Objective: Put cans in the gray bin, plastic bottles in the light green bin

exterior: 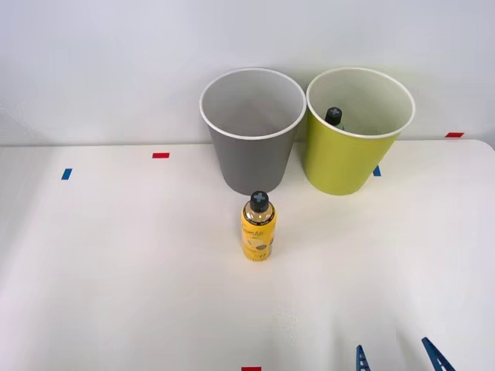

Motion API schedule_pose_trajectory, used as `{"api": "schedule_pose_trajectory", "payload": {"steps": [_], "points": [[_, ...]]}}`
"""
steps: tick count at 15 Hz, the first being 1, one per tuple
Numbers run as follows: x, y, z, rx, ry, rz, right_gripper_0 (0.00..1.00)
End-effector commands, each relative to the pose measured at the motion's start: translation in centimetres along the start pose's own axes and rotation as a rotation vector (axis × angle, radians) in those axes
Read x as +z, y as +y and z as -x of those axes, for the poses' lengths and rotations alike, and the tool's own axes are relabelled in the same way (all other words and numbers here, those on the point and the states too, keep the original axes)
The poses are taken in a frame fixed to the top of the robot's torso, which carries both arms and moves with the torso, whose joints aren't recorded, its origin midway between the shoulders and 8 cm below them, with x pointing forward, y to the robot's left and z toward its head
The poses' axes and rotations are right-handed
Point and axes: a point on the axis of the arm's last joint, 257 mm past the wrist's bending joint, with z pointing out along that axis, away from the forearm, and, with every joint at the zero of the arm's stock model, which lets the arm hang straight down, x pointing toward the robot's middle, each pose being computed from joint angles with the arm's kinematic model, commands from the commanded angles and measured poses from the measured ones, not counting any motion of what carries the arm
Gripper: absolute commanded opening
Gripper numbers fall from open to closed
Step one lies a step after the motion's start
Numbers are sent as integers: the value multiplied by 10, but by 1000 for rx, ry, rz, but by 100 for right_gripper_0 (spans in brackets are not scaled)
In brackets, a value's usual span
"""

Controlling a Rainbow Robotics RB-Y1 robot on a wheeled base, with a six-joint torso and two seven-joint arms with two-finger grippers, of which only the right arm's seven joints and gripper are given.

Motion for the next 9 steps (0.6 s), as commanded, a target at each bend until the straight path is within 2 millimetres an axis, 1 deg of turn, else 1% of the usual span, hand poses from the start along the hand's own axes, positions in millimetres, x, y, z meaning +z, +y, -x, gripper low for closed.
{"api": "schedule_pose_trajectory", "payload": {"steps": [1,9], "points": [[0,0,0,0,0,0,100],[0,0,0,0,0,0,100]]}}
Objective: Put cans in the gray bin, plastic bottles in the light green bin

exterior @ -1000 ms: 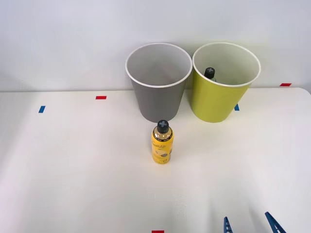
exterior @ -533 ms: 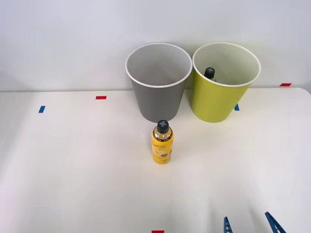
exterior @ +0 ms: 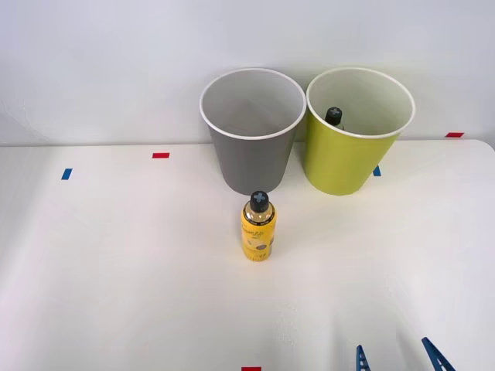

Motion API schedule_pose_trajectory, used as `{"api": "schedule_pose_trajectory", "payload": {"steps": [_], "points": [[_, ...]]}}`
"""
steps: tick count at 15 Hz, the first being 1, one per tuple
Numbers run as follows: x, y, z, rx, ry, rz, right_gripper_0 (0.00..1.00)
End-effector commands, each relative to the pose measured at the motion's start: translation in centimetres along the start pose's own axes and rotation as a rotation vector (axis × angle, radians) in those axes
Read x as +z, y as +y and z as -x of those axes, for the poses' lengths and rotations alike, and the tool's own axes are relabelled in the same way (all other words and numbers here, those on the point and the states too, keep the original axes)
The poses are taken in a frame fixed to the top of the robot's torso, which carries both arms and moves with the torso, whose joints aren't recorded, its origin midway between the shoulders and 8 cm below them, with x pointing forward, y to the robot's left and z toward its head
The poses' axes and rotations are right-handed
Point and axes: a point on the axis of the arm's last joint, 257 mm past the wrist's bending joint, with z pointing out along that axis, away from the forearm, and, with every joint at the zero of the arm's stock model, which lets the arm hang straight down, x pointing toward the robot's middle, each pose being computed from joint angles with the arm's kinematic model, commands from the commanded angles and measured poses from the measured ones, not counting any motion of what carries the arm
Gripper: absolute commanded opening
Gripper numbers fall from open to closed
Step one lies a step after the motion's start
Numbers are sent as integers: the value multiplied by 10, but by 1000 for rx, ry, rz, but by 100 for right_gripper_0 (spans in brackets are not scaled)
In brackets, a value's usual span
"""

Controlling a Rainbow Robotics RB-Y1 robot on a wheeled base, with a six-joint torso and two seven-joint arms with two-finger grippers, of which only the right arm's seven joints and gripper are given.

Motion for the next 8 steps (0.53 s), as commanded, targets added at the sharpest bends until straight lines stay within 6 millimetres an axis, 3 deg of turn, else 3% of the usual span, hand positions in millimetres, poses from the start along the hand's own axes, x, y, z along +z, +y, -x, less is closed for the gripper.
{"api": "schedule_pose_trajectory", "payload": {"steps": [1,8], "points": [[0,0,0,0,0,0,100],[0,0,0,0,0,0,100]]}}
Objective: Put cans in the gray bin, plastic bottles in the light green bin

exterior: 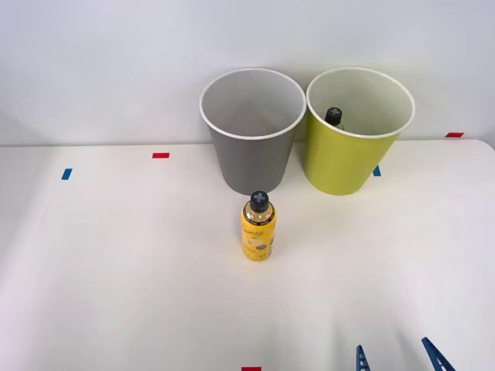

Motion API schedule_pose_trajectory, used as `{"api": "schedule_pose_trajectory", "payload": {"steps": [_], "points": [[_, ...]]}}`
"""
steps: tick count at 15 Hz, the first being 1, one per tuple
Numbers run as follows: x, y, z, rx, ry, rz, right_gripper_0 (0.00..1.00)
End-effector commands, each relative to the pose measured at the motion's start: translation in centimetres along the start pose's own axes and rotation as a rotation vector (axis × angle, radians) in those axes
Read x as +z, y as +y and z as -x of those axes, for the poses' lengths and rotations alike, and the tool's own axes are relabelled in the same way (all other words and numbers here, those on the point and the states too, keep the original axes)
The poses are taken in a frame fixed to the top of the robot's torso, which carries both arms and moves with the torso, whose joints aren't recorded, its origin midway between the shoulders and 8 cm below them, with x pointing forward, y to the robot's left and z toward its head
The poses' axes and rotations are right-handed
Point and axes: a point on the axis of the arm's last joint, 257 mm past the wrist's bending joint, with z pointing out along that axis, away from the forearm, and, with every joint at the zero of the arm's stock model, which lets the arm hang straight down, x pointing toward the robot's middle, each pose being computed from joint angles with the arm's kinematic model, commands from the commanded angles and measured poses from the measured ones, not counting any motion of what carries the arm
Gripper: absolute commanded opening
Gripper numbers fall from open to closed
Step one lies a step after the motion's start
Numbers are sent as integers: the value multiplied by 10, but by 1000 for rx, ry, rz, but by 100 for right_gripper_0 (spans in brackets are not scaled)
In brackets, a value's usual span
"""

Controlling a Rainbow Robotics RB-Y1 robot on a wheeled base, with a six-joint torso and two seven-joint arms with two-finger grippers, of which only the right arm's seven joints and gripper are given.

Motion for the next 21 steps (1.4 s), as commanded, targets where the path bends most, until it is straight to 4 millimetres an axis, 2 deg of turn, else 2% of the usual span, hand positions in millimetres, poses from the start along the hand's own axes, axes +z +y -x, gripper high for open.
{"api": "schedule_pose_trajectory", "payload": {"steps": [1,4,5,6,9,11,14,16,21], "points": [[0,0,0,0,0,0,100],[0,0,0,0,0,0,100],[0,-2,-14,3,30,0,100],[-2,0,-18,7,34,4,100],[-3,4,-9,110,6,5,100],[5,25,7,103,-20,105,100],[15,56,17,82,-50,245,100],[26,73,23,-29,-94,311,100],[55,89,30,-130,-145,344,100]]}}
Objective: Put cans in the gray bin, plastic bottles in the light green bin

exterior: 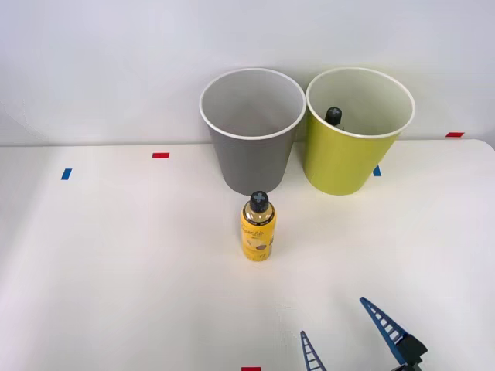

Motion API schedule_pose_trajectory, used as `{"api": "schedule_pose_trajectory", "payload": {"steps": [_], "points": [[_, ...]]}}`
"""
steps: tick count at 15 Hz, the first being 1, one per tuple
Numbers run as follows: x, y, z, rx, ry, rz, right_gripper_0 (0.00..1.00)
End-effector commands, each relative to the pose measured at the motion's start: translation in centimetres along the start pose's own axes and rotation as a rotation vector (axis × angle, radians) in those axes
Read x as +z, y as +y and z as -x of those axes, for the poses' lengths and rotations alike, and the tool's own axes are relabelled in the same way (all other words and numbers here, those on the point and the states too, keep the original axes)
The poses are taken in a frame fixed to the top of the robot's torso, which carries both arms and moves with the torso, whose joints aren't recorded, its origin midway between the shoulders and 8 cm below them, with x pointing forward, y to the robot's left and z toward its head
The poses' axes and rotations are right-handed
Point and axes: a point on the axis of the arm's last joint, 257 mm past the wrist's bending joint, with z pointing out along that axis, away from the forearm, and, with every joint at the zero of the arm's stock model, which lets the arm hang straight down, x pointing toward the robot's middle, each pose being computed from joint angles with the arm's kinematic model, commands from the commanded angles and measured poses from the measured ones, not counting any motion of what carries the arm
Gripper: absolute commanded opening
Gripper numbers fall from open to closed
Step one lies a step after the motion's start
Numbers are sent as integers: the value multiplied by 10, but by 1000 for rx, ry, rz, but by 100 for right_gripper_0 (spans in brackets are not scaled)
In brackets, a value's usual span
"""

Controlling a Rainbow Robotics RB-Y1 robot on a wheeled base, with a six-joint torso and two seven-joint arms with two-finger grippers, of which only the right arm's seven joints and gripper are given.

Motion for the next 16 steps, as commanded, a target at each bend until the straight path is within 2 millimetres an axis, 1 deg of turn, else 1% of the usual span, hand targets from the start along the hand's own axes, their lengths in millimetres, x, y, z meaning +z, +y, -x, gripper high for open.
{"api": "schedule_pose_trajectory", "payload": {"steps": [1,2,4,6,9,11,15,16], "points": [[23,-3,-3,-31,1,-10,100],[31,-3,-2,-38,-9,-14,100],[52,1,-5,-33,-2,-9,100],[68,6,-1,-11,-16,-16,100],[92,15,-3,-24,-1,-11,100],[113,14,-4,-44,9,-7,100],[146,11,-3,-32,26,-11,100],[152,13,-2,-33,31,-5,100]]}}
